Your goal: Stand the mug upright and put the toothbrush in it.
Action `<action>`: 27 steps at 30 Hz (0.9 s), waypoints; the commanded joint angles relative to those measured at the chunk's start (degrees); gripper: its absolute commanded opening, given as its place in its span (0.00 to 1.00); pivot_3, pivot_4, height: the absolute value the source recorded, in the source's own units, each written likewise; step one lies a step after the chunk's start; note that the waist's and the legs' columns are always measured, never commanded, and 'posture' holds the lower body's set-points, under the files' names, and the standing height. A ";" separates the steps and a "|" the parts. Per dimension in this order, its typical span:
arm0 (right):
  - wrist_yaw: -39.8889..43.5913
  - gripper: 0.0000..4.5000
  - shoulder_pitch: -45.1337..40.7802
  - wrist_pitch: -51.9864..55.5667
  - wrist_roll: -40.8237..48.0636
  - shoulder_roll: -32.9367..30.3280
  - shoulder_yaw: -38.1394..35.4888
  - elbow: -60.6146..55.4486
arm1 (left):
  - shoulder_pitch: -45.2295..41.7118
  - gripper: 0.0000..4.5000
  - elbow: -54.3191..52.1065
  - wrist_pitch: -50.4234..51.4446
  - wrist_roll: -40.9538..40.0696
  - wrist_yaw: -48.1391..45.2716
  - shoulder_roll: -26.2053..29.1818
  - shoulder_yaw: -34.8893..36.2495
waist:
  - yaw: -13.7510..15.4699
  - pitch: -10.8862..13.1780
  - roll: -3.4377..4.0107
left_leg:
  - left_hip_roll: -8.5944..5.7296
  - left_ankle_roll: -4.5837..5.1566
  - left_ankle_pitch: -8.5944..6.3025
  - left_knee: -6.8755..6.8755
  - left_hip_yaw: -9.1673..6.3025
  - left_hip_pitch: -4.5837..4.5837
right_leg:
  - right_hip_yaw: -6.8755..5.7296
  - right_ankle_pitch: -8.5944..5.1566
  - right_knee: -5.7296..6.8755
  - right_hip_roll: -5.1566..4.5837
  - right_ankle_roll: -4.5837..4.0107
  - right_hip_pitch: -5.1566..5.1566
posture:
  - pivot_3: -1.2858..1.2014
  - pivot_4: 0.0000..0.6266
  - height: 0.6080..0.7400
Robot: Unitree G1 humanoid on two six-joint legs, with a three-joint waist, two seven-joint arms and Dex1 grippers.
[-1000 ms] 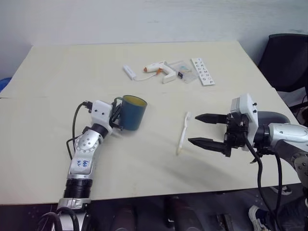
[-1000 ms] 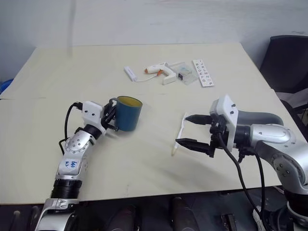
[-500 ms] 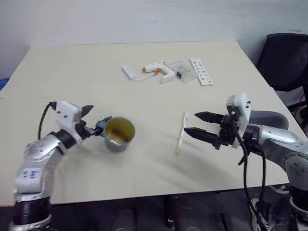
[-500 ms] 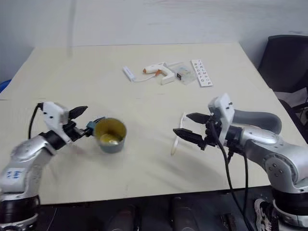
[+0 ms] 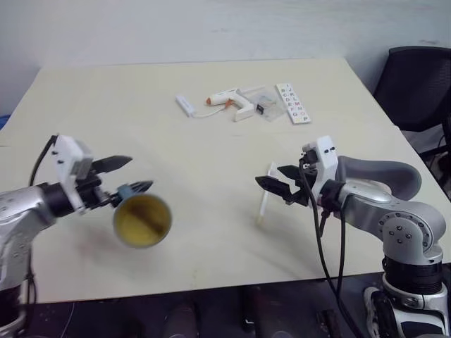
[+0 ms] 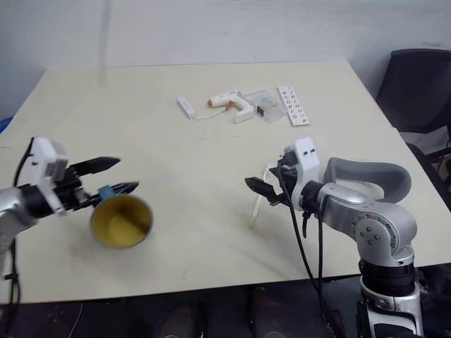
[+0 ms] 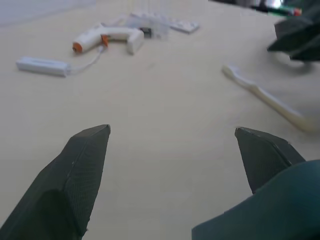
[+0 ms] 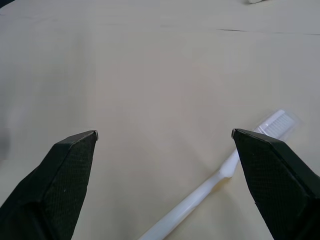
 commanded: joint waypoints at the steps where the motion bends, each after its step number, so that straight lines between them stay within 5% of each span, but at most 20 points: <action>1: 0.86 1.00 -0.76 -0.93 -1.06 -1.00 -0.74 -1.66 | -4.58 0.94 4.64 0.03 3.70 8.86 -6.13 -3.50 | 0.01 0.00 0.00 | 0.01 0.01 -0.01 0.01 -0.01 -0.01 | 0.02 0.02 0.00 -0.02 0.03 0.00 | 0.52 0.24 1.00; 11: 2.81 1.00 -0.91 -0.30 -1.76 -2.77 -1.59 -2.06 | -16.92 0.94 13.18 15.21 9.71 16.21 -7.14 -10.46 | -0.24 0.00 -0.02 | -0.03 0.00 0.00 0.01 -0.03 0.01 | 0.06 0.06 -0.05 -0.01 0.10 -0.06 | 0.52 0.24 1.00; 27: 2.68 1.00 -0.06 -0.70 -1.57 -1.50 -1.50 -2.72 | -6.83 0.94 14.25 -7.45 19.67 10.95 -6.64 -13.91 | -0.01 0.00 -0.01 | 0.04 0.00 -0.01 0.03 0.09 0.02 | 0.07 0.06 -0.08 -0.08 0.10 -0.04 | 0.52 0.24 1.00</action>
